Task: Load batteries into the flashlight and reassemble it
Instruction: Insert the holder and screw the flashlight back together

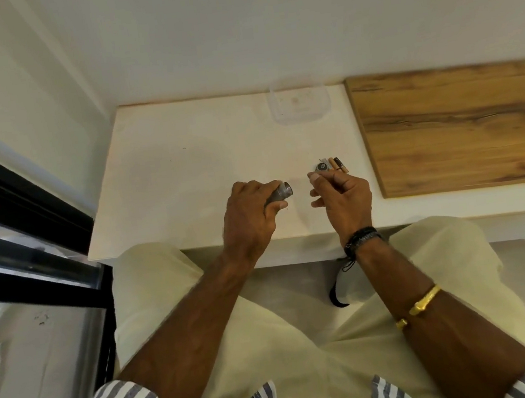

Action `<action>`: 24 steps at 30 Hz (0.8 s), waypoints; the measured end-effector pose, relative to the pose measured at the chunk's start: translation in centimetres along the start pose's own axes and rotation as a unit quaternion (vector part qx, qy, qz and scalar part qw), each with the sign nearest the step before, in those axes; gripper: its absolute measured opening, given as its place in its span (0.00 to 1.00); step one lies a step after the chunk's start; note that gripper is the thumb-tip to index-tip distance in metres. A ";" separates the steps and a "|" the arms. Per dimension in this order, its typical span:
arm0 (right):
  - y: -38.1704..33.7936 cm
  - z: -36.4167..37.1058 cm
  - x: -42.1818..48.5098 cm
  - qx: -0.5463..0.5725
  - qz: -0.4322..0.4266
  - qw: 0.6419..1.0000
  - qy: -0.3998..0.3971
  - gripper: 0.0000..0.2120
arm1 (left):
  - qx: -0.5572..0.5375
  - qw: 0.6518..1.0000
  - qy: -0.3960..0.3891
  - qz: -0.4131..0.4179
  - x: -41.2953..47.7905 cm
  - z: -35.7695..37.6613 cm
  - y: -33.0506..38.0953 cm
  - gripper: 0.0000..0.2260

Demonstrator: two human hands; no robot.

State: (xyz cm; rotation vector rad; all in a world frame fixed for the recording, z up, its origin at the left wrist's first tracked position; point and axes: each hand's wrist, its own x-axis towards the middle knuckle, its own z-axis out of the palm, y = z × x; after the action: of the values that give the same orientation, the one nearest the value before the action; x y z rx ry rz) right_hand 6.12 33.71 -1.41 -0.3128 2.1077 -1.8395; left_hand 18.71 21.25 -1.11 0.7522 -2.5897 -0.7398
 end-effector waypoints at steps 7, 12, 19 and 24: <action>1.8 -1.2 4.1 -0.107 0.007 0.992 0.059 0.09 | -0.013 1.000 -0.001 -0.009 0.4 0.1 -0.5 0.13; 2.5 -0.8 6.1 -0.306 -0.068 0.949 0.027 0.15 | -0.014 1.000 0.005 -0.004 0.4 0.3 -1.0 0.12; 3.1 0.2 6.6 -0.427 -0.065 0.902 -0.010 0.15 | -0.017 1.000 0.008 -0.005 0.6 0.3 -1.2 0.11; 2.9 0.5 6.2 -0.429 -0.069 0.900 -0.020 0.13 | -0.017 1.000 0.002 0.000 0.7 0.4 -1.2 0.12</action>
State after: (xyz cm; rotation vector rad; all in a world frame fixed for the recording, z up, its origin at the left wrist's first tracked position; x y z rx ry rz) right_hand 0.72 31.37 -4.97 -0.7000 2.8014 -0.8196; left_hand 18.46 20.13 -2.06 0.7435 -2.5670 -0.7783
